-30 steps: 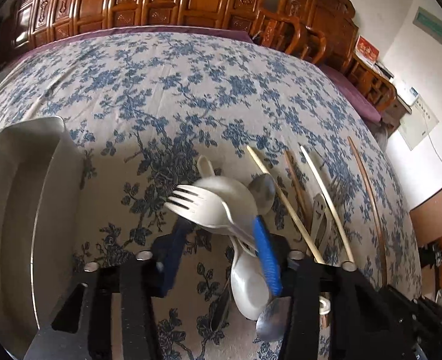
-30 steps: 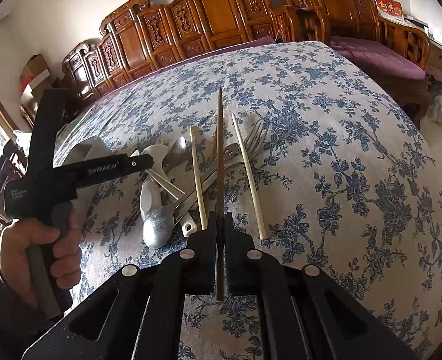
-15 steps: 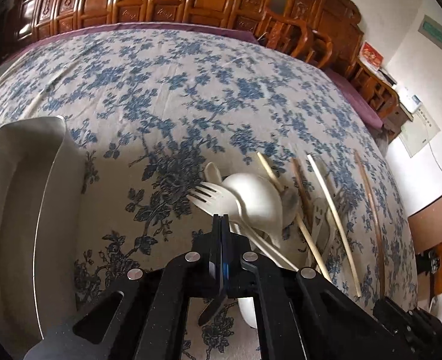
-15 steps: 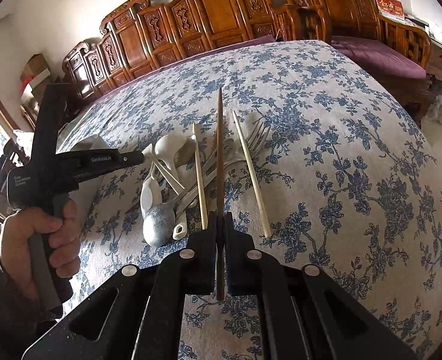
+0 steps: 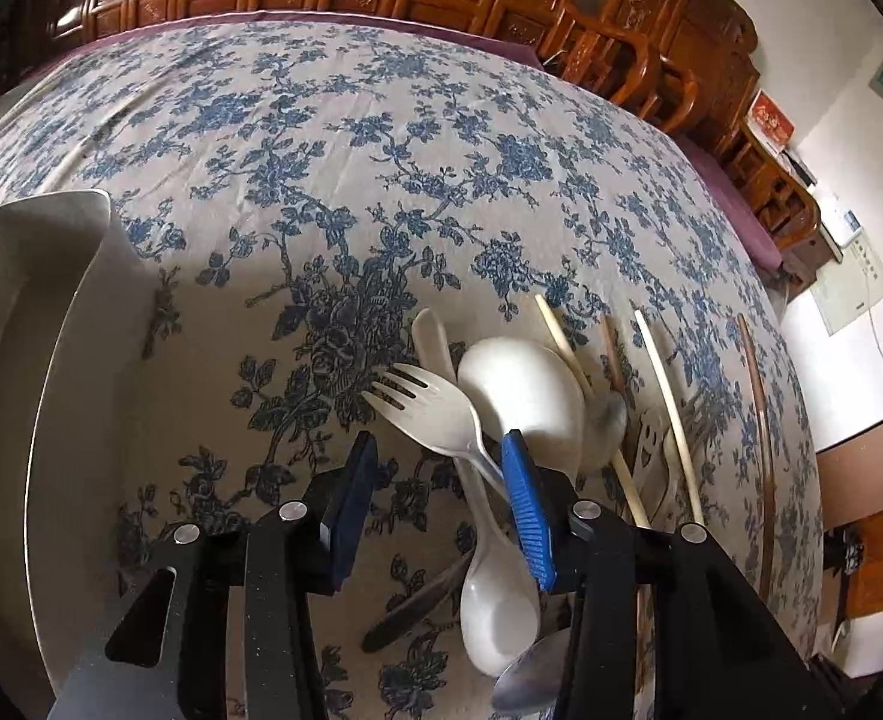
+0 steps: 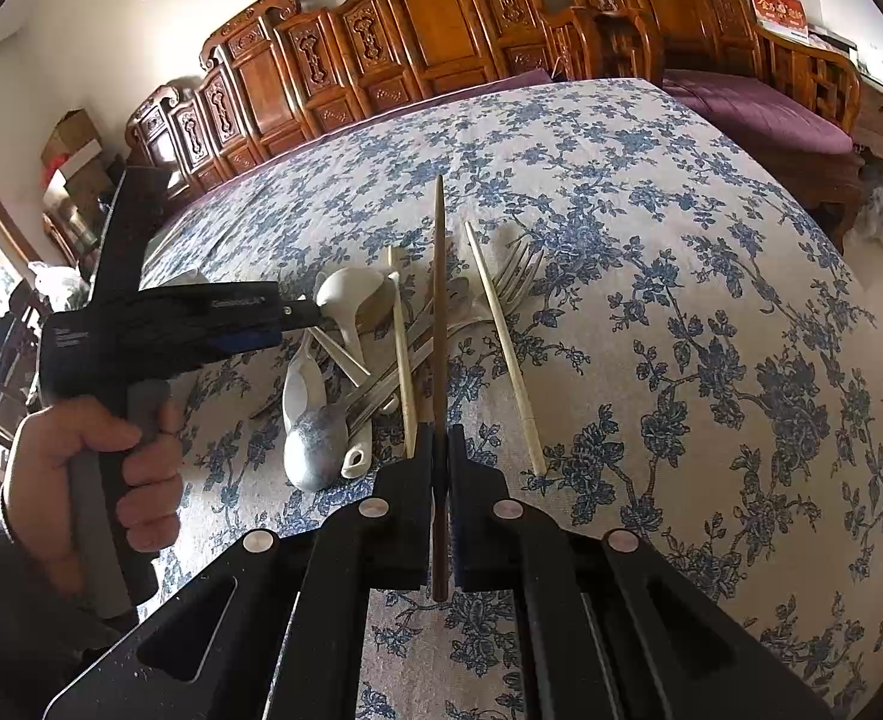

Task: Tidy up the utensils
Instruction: 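Close the left gripper on the white plastic fork and lift it, then carry the white fork with the left gripper into the grey tray and release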

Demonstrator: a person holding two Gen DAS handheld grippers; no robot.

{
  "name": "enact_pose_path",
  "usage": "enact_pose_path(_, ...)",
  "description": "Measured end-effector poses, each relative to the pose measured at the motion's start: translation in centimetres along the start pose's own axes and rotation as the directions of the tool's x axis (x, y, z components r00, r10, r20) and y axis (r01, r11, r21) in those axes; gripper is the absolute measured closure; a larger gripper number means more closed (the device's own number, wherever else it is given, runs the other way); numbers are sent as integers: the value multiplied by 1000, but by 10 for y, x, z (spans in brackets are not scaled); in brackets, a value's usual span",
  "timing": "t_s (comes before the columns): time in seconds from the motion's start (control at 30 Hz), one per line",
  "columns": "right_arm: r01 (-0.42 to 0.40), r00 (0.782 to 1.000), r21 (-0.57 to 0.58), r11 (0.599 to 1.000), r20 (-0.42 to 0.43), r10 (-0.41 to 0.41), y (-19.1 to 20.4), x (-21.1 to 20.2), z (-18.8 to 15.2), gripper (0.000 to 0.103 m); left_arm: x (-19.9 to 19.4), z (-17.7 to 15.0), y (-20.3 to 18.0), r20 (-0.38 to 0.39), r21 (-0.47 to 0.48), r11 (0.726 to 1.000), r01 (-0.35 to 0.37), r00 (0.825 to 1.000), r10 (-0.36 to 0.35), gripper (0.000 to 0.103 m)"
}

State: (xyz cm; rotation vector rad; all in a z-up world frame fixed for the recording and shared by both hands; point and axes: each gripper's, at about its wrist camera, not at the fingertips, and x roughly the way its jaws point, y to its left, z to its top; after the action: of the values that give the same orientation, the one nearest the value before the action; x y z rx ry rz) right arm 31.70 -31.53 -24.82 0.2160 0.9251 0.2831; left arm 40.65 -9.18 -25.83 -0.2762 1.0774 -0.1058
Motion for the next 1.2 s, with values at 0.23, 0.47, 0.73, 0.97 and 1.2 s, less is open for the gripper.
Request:
enact_pose_path(0.23,-1,1000,1,1000,-3,1,0,1,0,97,4,7,9,6,-49,998,47,999,-47,69)
enact_pose_path(0.47,-2,1000,-1,1000,-1,2,1,1,-1,97,4,4,7,25,-49,998,39,999,-38,72)
enact_pose_path(0.73,-4,1000,2,1000,-3,4,0,1,-1,97,-7,7,2,70,-20,998,60,996,-58,79)
enact_pose_path(0.97,-4,1000,1,1000,-3,4,1,1,-1,97,-18,14,-8,99,8,993,115,988,-116,82)
enact_pose_path(1.2,-5,1000,1,1000,-2,5,1,1,-1,97,-27,17,-21,121,38,989,141,982,-145,83)
